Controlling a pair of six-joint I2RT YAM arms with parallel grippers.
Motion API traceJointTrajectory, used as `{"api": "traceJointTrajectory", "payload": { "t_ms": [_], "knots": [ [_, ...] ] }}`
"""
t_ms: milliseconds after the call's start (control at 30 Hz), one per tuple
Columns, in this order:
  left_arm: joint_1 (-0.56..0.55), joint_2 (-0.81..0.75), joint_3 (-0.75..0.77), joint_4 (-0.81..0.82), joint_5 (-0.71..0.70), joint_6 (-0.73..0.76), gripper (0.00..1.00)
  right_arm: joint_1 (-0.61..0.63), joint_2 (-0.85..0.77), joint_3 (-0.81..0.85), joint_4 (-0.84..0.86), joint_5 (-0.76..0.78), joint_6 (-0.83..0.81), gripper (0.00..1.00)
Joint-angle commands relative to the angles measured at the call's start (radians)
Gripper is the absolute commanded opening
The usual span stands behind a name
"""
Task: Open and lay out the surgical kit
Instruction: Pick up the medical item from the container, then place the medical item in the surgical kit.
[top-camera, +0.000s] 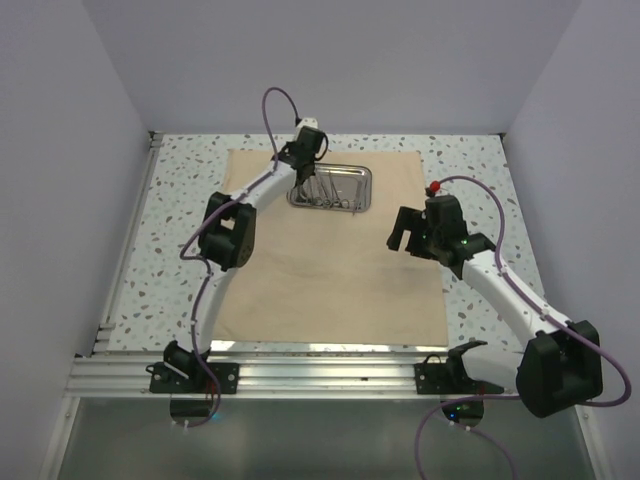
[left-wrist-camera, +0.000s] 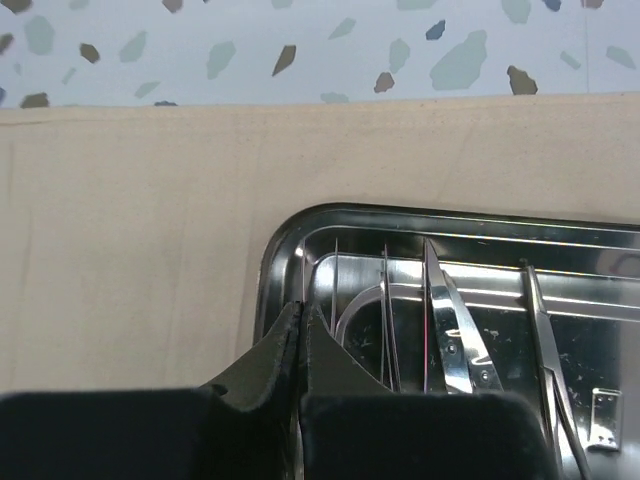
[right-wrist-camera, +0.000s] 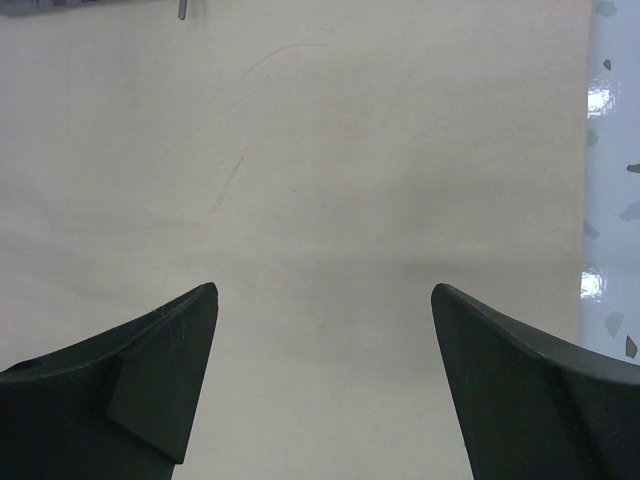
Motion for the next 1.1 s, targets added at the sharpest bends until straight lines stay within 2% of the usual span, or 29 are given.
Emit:
{"api": "traceJointTrajectory", "payload": {
  "t_ms": [0, 100, 200, 300, 367, 400, 500, 633, 700, 800, 933, 967, 1067],
  "knots": [
    [-0.006, -0.174, 0.087, -0.053, -0.048, 0.065, 0.0, 0.004, -0.028, -0.017, 0.041, -0.018, -0.009, 0.92],
    [-0.007, -0.269, 0.038, -0.114, -0.038, 0.065, 0.0, 0.004, -0.018, -0.017, 0.042, -0.02, -0.011, 0.91],
    [-0.013, -0.428, -0.188, -0.129, -0.043, 0.025, 0.0, 0.004, -0.027, -0.017, 0.042, -0.02, -0.009, 0.91],
    [-0.016, -0.592, -0.559, -0.151, -0.04, -0.062, 0.0, 0.004, -0.038, -0.018, 0.048, -0.04, -0.006, 0.91],
    [-0.035, -0.67, -0.696, -0.166, -0.031, -0.102, 0.0, 0.005, -0.041, -0.026, 0.054, -0.064, -0.003, 0.91],
    [-0.047, -0.747, -0.818, -0.169, -0.056, -0.14, 0.0, 0.007, -0.041, -0.024, 0.059, -0.069, -0.001, 0.91],
    [-0.118, -0.89, -1.012, -0.215, -0.118, -0.256, 0.0, 0.016, -0.039, -0.029, 0.065, -0.094, 0.003, 0.91],
    [-0.237, -1.05, -1.198, -0.254, -0.15, -0.396, 0.0, 0.024, -0.051, -0.029, 0.062, -0.101, 0.002, 0.91],
    [-0.262, -1.108, -1.293, -0.255, -0.166, -0.467, 0.0, 0.025, -0.068, -0.032, 0.059, -0.098, 0.002, 0.91],
    [-0.277, -1.135, -1.376, -0.255, -0.176, -0.544, 0.0, 0.027, -0.087, -0.035, 0.051, -0.088, -0.001, 0.91],
    [-0.305, -1.124, -1.389, -0.281, -0.184, -0.619, 0.0, 0.025, -0.1, -0.032, 0.042, -0.078, -0.004, 0.91],
    [-0.306, -1.109, -1.387, -0.301, -0.189, -0.634, 0.1, 0.025, -0.102, -0.032, 0.041, -0.075, -0.004, 0.91],
    [-0.317, -1.083, -1.396, -0.306, -0.204, -0.67, 0.49, 0.027, -0.11, -0.033, 0.041, -0.078, -0.004, 0.91]
  ]
}}
